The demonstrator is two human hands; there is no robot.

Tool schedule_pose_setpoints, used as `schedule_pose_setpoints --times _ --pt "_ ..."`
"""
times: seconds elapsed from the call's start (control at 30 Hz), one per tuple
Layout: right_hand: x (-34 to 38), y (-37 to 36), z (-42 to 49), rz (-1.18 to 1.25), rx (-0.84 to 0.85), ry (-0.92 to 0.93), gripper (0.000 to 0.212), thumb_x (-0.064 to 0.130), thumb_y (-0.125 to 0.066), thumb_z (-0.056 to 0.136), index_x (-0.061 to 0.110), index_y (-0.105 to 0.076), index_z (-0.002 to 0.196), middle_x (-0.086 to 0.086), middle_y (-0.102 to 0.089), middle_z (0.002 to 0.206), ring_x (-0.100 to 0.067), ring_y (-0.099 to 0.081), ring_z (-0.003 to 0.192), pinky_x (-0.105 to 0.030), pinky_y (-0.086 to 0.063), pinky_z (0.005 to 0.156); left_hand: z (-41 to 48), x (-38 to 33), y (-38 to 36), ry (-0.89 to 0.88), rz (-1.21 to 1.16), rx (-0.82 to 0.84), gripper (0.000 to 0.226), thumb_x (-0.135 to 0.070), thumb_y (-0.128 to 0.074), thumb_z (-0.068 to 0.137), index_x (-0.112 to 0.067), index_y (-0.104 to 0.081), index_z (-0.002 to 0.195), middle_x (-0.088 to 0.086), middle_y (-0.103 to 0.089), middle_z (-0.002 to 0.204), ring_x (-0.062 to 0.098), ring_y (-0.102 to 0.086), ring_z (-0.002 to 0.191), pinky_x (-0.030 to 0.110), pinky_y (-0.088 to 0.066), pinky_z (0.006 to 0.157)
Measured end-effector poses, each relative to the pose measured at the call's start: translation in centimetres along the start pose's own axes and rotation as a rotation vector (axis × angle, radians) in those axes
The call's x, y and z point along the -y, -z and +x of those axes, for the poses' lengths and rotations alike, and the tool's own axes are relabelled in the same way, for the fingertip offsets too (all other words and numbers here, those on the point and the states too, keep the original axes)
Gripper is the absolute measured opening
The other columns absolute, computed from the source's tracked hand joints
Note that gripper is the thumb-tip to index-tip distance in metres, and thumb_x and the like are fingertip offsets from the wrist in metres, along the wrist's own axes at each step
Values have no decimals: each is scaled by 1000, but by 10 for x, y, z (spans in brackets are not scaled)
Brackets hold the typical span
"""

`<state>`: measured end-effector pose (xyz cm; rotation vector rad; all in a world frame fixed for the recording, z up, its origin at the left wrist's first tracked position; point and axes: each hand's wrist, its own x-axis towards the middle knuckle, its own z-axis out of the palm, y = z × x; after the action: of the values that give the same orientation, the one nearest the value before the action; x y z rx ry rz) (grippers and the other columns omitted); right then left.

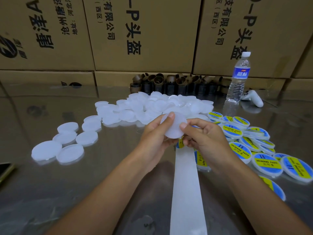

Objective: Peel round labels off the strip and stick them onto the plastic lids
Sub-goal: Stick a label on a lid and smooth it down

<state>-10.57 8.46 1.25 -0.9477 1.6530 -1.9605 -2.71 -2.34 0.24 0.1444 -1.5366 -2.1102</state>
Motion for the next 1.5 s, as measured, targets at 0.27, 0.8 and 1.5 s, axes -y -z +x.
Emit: schedule_pose_setpoints --times 0.27,0.8,1.5 --pt "-3 3 3 -140 -232 55 8 19 -63 88 14 -64 82 2 -66 61 -4 -51 45 -15 -43 49 4 1 0 -5 -126 -116 17 -21 -50 96 -13 -64 98 9 -63 98 20 -60 86 24 -53 67" --pt "-23 10 15 -244 -272 -81 21 2 -65 84 17 -58 97 2 -66 70 -4 -57 52 -18 -45 51 2 5 3 84 53 -320 17 -5 -51 96 -16 -63 97 6 -67 94 18 -66 79 31 -56 75" --pt "-26 3 7 -641 -297 326 20 6 -64 83 21 -60 96 6 -52 89 0 -51 73 -17 -41 69 1 11 0 142 125 -316 27 0 -67 85 -5 -66 111 23 -65 116 39 -60 111 52 -47 99"
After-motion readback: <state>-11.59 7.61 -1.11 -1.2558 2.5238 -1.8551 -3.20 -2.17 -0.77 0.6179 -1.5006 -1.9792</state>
